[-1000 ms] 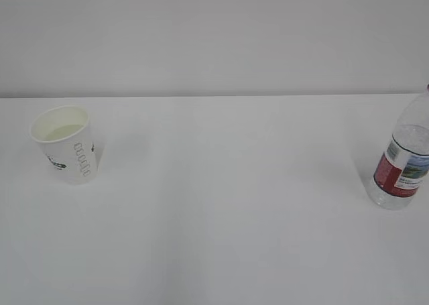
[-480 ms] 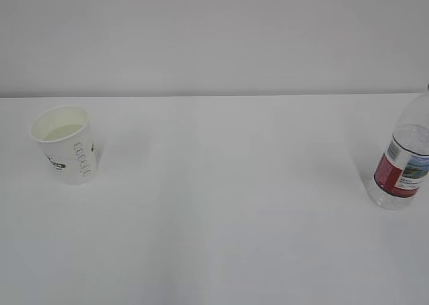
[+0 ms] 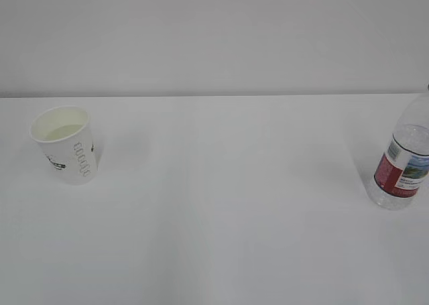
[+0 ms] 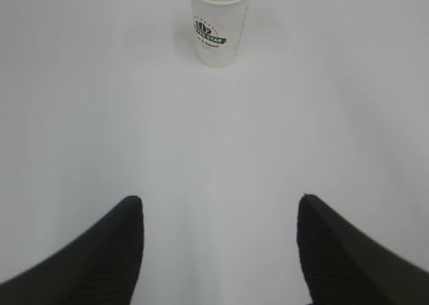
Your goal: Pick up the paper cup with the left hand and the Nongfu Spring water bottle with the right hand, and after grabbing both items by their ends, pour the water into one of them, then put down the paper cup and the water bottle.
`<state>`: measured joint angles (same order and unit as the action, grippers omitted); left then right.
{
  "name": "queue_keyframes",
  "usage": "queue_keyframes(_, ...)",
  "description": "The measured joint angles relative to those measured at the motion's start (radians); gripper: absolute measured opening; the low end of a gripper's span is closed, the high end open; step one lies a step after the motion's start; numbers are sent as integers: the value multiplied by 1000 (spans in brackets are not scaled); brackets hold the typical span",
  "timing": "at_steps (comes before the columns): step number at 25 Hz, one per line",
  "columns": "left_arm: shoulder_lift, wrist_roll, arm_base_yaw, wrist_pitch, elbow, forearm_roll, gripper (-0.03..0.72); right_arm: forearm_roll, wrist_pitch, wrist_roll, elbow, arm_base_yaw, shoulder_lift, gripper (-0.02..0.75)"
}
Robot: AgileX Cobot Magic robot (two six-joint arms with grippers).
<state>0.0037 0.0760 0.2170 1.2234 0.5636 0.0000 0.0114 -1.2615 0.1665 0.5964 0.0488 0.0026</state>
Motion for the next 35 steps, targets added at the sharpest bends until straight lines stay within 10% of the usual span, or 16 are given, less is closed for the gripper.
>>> queue_keyframes(35,0,-1,0,-113,-41,18,507,0,105,-37,-95,0,0,588)
